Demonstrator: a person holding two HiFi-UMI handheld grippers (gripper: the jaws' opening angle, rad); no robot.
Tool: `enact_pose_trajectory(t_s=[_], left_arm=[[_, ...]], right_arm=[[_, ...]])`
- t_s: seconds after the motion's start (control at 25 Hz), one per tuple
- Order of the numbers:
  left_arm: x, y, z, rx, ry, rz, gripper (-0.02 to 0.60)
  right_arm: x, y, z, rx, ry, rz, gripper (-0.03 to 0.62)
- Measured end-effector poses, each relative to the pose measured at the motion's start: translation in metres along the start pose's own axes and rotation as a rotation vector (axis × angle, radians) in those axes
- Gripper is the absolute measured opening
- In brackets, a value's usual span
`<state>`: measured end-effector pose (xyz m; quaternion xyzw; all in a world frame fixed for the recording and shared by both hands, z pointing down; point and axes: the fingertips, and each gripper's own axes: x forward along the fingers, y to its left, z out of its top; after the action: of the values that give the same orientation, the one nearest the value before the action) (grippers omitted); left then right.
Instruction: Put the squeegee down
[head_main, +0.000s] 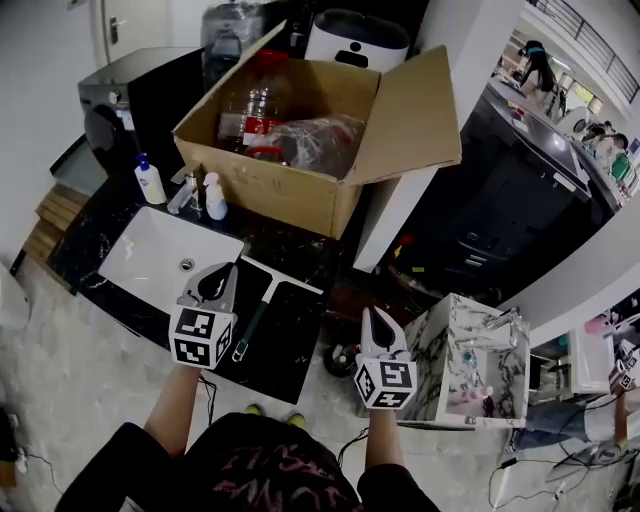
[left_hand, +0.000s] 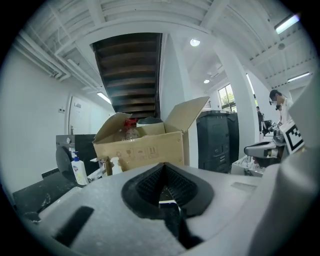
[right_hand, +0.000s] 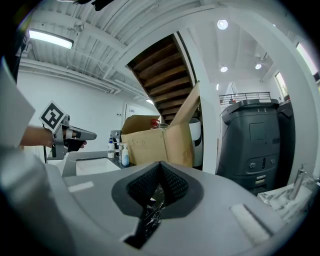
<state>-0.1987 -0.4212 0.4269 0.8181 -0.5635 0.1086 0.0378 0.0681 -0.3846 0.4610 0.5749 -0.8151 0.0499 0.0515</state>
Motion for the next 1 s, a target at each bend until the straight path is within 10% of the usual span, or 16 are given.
enact_pose_trajectory(t_s=[1.0], left_arm=[[-0.005, 0.006, 0.013, -0.007, -0.060, -0.024, 0.000]], right_arm=[[0.005, -0.007, 0.015, -0.008, -0.033, -0.022, 0.000]])
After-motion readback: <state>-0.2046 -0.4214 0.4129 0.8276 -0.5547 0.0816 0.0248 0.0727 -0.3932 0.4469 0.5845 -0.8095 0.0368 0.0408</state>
